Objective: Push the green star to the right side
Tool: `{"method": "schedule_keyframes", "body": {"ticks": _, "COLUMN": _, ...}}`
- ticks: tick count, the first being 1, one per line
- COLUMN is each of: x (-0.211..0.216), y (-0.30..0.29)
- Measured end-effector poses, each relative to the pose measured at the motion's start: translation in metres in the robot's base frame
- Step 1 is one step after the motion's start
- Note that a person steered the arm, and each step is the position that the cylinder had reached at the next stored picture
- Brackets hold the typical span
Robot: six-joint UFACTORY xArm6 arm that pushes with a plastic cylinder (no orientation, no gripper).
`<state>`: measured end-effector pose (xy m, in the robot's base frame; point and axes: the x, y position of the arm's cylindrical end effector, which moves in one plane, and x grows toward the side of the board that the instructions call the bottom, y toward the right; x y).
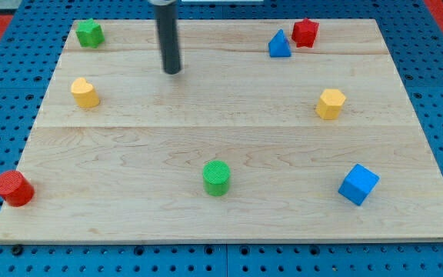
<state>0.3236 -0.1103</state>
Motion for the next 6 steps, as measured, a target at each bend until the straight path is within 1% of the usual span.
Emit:
{"method": "schedule_keyframes", "body": {"ticks": 1, "x": 0.000, "y": -0.043}}
{"method": "schedule_keyframes", "body": {"ticks": 2, "x": 0.000, "y": -0.050}}
{"method": "schedule_keyframes", "body": {"ticks": 3, "x": -0.017, "y": -0.142}}
{"method": "schedule_keyframes", "body": {"ticks": 4, "x": -0.048, "y": -0.195}}
{"method": "schedule_keyframes", "body": {"ticks": 5, "x": -0.068, "y": -0.185}}
{"method": "schedule_keyframes", "body": {"ticks": 6, "x": -0.098, "y": -0.144}}
